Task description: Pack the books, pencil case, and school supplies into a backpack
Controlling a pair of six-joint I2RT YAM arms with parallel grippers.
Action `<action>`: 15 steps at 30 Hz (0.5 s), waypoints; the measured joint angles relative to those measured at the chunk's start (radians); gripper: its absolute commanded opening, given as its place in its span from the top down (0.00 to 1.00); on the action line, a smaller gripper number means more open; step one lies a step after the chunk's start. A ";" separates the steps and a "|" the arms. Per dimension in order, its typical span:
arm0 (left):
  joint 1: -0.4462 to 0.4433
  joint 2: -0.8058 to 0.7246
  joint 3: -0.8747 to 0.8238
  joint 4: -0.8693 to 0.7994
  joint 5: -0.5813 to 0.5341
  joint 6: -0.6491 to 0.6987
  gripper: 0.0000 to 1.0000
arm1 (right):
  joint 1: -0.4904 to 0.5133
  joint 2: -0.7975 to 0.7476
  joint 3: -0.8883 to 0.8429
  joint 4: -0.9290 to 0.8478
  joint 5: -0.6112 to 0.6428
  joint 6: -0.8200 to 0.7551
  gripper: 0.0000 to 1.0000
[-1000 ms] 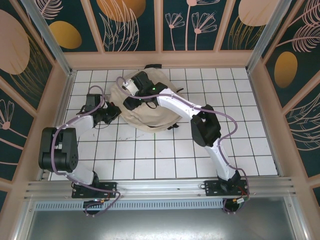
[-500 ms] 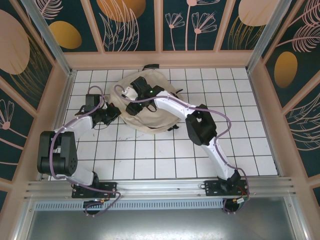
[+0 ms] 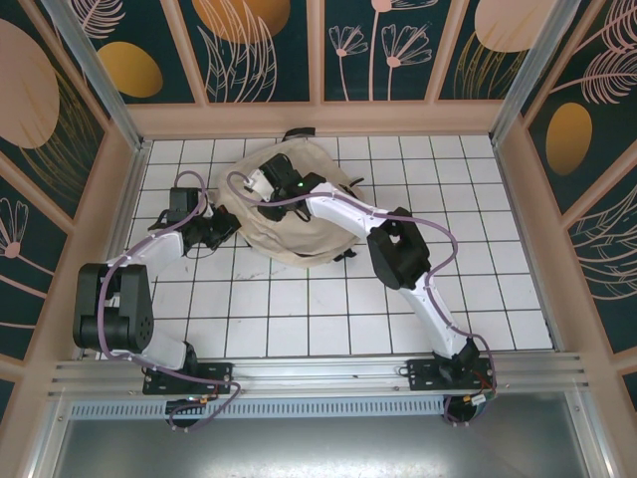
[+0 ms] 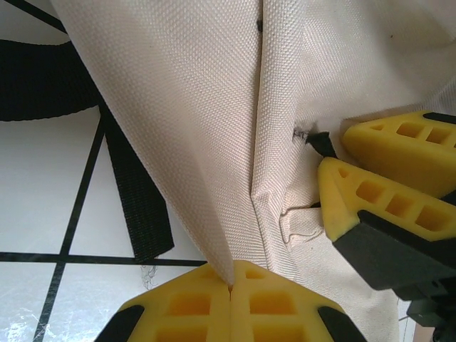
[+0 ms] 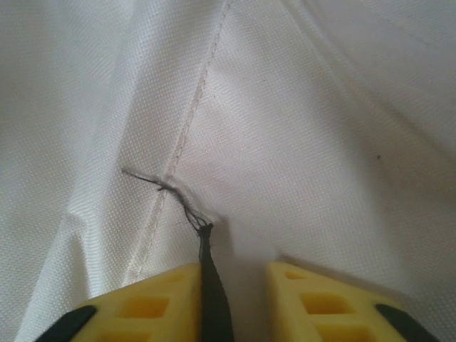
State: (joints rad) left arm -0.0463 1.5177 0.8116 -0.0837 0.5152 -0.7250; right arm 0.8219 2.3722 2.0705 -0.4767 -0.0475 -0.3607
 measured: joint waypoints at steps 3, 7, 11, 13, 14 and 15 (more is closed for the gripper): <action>0.000 -0.002 0.000 -0.003 -0.001 0.000 1.00 | 0.000 0.000 -0.024 0.034 0.002 0.002 0.78; 0.000 -0.005 0.000 -0.008 -0.001 0.003 1.00 | 0.000 0.000 -0.034 0.039 -0.035 0.003 0.59; -0.001 -0.005 0.000 -0.011 -0.001 0.007 1.00 | 0.003 0.000 -0.034 0.024 -0.074 0.002 0.55; -0.001 -0.005 0.000 -0.011 -0.001 0.007 1.00 | 0.005 0.000 -0.034 0.021 -0.078 0.002 0.59; -0.001 -0.005 0.000 -0.011 -0.001 0.007 1.00 | 0.005 0.000 -0.034 0.020 -0.077 0.001 0.62; -0.001 -0.005 0.000 -0.011 -0.001 0.007 1.00 | 0.006 0.000 -0.034 0.019 -0.071 0.000 0.67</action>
State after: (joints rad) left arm -0.0471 1.5131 0.8116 -0.0948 0.5140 -0.7177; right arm 0.8276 2.3722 2.0369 -0.4576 -0.1188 -0.3611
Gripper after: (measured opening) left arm 0.048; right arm 0.392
